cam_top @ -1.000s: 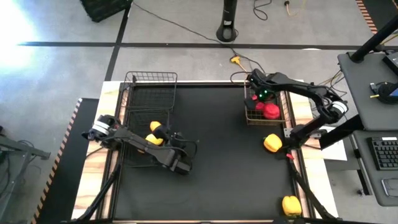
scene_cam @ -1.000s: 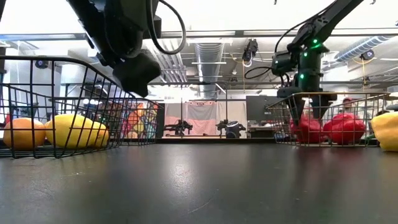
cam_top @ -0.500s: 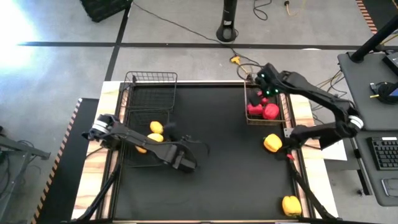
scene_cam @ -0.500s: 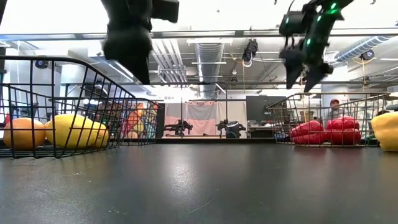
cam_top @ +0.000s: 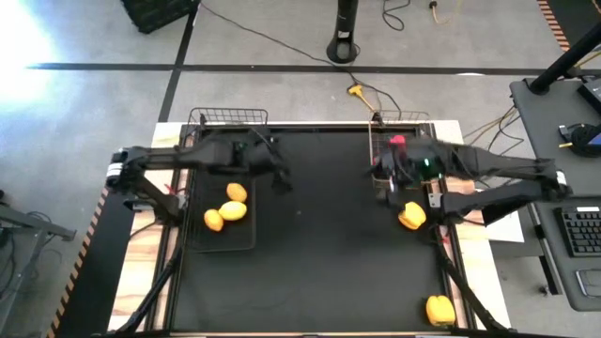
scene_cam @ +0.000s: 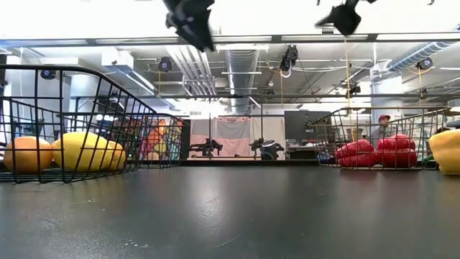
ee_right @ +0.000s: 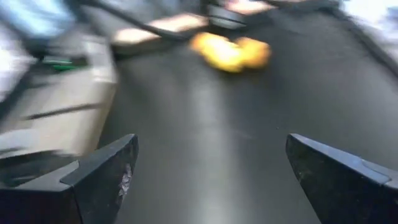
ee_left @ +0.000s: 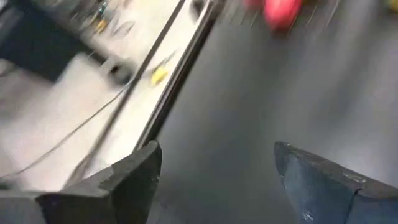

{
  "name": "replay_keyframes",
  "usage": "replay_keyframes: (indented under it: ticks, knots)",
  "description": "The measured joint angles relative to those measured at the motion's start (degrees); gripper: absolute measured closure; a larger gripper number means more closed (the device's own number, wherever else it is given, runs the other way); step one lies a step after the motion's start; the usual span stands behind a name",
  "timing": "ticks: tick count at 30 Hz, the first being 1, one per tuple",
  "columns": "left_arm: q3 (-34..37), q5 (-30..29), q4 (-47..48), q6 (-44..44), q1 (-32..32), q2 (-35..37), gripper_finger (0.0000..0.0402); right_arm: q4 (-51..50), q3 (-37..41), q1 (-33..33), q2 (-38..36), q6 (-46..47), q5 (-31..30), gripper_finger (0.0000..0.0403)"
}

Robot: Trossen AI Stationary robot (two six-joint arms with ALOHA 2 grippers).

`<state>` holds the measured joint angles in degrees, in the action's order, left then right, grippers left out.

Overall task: Sort produce into baskets
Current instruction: Put the top yellow bell pepper into the top black wire basket

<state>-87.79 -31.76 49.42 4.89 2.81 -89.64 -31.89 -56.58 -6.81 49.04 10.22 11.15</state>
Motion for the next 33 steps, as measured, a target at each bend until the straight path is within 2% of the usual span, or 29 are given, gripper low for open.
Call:
replay_keyframes:
  ticks: [4,7,10,14,18,24,30,33]
  knots:
    - [7.94,13.37,-21.13,-4.4,4.54,3.67,0.0109,9.85,3.18,12.01,0.99,6.67,0.26,0.0003]
    - [11.43,20.26,-33.34,-7.64,5.5,3.6,0.0109,9.33,3.39,18.32,3.1,16.25,-6.24,0.0003]
    - [12.48,21.45,-41.02,-13.91,5.53,1.98,0.0109,4.03,2.87,22.14,4.72,24.14,-9.02,0.0003]
    - [12.52,21.94,-47.56,-19.2,5.51,-1.57,0.0109,-4.95,2.04,26.8,6.38,35.46,-9.73,0.0003]
    - [9.03,22.54,-48.77,-17.93,5.51,-4.9,0.0109,-14.04,0.58,30.6,7.98,46.62,-9.47,0.0003]
    - [8.9,25.5,-47.95,-16.04,5.09,-6.98,0.0109,-29.2,-1.02,36.4,10.75,62.18,-2.48,0.0003]
    - [11.07,30.75,-48.02,-12.08,4.1,-6.95,0.0109,-39.83,-0.76,39.72,14.82,72.07,-1.82,0.0003]
    - [13.29,31.21,-51.96,-11.3,2.49,-6.93,0.0109,-44.64,-0.71,39.7,16.73,73.68,-1.74,0.0003]
